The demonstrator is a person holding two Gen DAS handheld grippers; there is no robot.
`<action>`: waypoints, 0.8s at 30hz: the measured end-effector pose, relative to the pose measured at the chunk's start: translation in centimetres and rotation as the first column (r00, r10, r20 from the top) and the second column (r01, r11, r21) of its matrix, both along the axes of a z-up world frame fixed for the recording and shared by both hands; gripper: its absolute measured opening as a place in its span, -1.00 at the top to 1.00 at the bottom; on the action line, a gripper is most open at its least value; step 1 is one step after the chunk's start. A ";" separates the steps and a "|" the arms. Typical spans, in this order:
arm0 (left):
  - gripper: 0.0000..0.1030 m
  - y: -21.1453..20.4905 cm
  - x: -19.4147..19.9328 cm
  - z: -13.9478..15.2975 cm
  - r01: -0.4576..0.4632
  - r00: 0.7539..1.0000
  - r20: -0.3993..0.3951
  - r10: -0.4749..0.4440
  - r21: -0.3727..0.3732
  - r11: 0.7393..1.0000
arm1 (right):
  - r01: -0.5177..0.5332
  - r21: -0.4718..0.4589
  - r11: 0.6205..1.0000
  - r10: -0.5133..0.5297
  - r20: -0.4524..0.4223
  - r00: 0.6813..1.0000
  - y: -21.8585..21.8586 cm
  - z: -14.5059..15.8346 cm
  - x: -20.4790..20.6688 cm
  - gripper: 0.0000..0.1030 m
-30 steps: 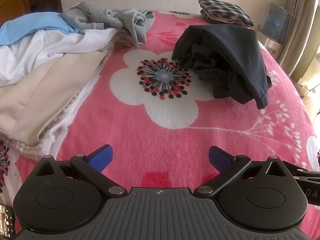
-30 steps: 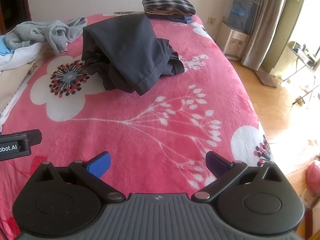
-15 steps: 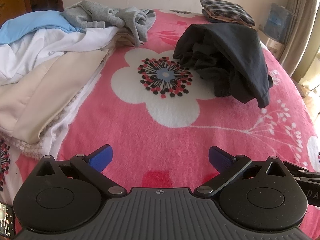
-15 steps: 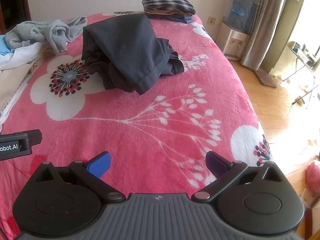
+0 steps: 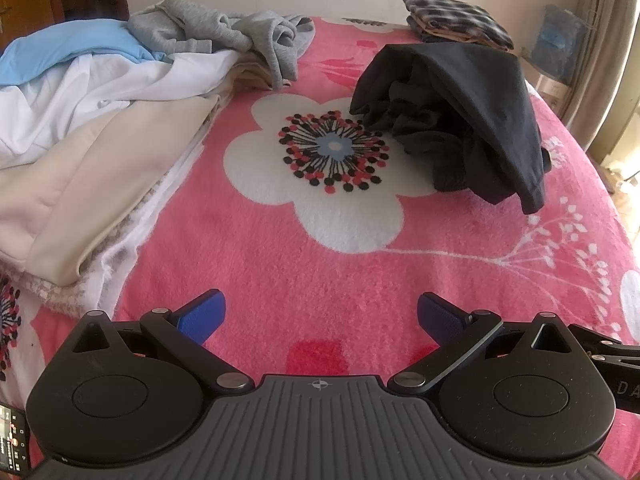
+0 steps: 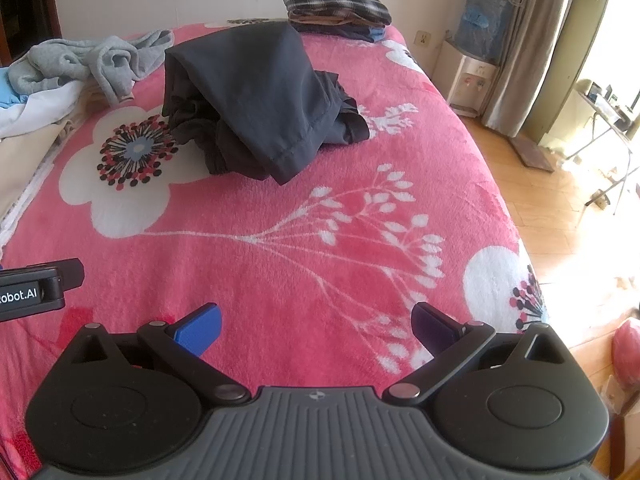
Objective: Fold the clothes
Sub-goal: 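Move both grippers open toward the crumpled dark grey trousers, then grasp the trousers waistband with the right gripper while the left gripper grasps it too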
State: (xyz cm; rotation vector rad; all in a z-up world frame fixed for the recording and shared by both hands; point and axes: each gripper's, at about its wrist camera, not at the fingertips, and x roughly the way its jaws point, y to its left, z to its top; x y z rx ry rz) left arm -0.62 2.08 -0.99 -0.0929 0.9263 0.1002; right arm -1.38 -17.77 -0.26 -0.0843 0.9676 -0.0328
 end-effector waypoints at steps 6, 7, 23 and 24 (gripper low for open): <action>-1.00 -0.2 0.0 -0.2 0.001 1.000 0.023 -0.001 -0.001 1.000 | 0.005 0.001 1.000 -0.005 0.002 1.000 -0.2 -0.1 0.1 -1.00; -1.00 -0.2 0.1 -0.2 -0.001 1.000 0.026 0.001 -0.004 1.000 | 0.005 0.001 1.000 -0.005 0.004 1.000 -0.2 -0.1 0.1 -1.00; -1.00 -0.7 0.8 -1.6 0.054 0.996 0.076 -0.050 -0.048 0.997 | 0.019 0.051 0.999 -0.022 0.062 0.998 -1.4 -0.6 0.7 -1.00; -1.00 -0.7 0.9 -1.7 0.062 0.995 0.083 -0.058 -0.055 0.997 | 0.016 0.065 0.998 -0.022 0.088 0.996 -1.6 -0.5 0.6 -1.00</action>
